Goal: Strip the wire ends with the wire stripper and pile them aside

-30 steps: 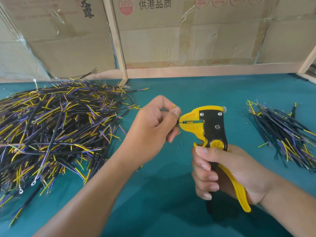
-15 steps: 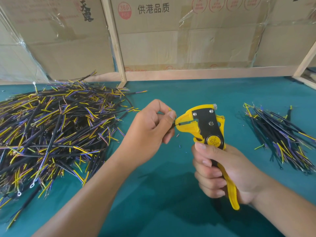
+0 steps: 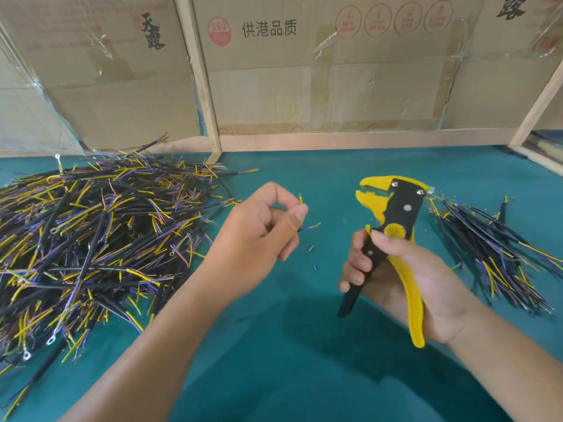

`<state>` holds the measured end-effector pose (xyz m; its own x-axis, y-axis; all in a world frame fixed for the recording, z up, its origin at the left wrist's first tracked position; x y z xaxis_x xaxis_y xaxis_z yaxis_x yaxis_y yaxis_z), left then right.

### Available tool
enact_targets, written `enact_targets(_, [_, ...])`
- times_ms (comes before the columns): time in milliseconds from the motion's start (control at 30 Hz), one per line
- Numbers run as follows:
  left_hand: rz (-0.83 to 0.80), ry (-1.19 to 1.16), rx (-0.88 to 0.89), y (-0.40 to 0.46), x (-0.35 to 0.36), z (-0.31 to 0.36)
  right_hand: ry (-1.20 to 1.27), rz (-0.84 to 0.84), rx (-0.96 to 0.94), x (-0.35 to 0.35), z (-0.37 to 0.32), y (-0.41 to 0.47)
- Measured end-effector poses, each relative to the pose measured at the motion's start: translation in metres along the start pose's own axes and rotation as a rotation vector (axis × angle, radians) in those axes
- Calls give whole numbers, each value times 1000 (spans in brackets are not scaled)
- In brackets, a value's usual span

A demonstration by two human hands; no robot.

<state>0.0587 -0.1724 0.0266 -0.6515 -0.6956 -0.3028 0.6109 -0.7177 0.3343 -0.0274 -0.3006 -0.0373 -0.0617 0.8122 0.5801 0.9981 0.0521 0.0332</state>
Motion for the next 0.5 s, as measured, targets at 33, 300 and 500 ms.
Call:
enact_targets(33, [-16, 17, 10, -1, 3, 1, -12, -14, 13, 2, 2, 0])
enact_targets(300, [-147, 132, 21, -5, 31, 0, -163, -33, 35, 11, 15, -3])
enact_targets(500, [-221, 128, 28, -8, 42, 1, -147, 41, 13, 5, 17, -1])
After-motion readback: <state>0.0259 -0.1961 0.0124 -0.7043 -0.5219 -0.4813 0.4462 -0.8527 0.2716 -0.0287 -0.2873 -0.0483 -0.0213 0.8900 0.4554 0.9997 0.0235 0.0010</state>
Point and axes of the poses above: each hand's wrist, its own y-axis towards the middle knuckle, its own x-axis out of the palm, z = x × y, the point moved 9 cm from there along y, towards the middle knuckle, and after that the axes turned 6 degrees about -z, right-handed, at the moved point
